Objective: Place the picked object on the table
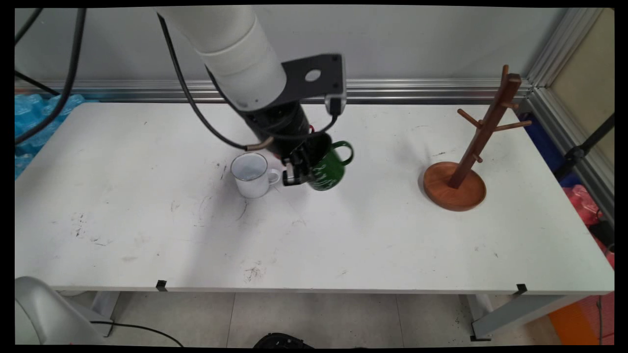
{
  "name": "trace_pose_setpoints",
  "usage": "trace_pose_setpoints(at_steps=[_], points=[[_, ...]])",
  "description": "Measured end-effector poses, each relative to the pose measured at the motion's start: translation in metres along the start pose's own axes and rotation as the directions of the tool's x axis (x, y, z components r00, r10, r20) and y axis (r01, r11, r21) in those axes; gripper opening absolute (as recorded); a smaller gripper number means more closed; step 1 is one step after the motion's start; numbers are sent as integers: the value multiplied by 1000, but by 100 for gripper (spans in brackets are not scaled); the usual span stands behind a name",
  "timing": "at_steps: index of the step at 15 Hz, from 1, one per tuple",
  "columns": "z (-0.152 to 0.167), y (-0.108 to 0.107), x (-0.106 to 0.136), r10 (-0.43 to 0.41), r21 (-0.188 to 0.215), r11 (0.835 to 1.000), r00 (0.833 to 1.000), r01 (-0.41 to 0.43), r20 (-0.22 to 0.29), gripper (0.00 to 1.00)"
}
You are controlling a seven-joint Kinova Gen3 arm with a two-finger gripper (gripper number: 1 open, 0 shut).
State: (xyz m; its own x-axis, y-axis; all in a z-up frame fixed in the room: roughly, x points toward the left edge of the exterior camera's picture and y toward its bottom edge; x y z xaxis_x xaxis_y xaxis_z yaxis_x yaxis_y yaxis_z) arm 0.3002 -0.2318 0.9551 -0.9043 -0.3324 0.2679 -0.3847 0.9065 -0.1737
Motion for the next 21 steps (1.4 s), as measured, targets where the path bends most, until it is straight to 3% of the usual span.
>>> trace_pose_setpoints(at_steps=[8,15,21], points=[[34,27,-10,-8,62,998,979,-5,203,0],[61,46,-22,-6,68,998,952,-16,306,0],[82,56,-33,0,68,997,933,-26,360,0]])
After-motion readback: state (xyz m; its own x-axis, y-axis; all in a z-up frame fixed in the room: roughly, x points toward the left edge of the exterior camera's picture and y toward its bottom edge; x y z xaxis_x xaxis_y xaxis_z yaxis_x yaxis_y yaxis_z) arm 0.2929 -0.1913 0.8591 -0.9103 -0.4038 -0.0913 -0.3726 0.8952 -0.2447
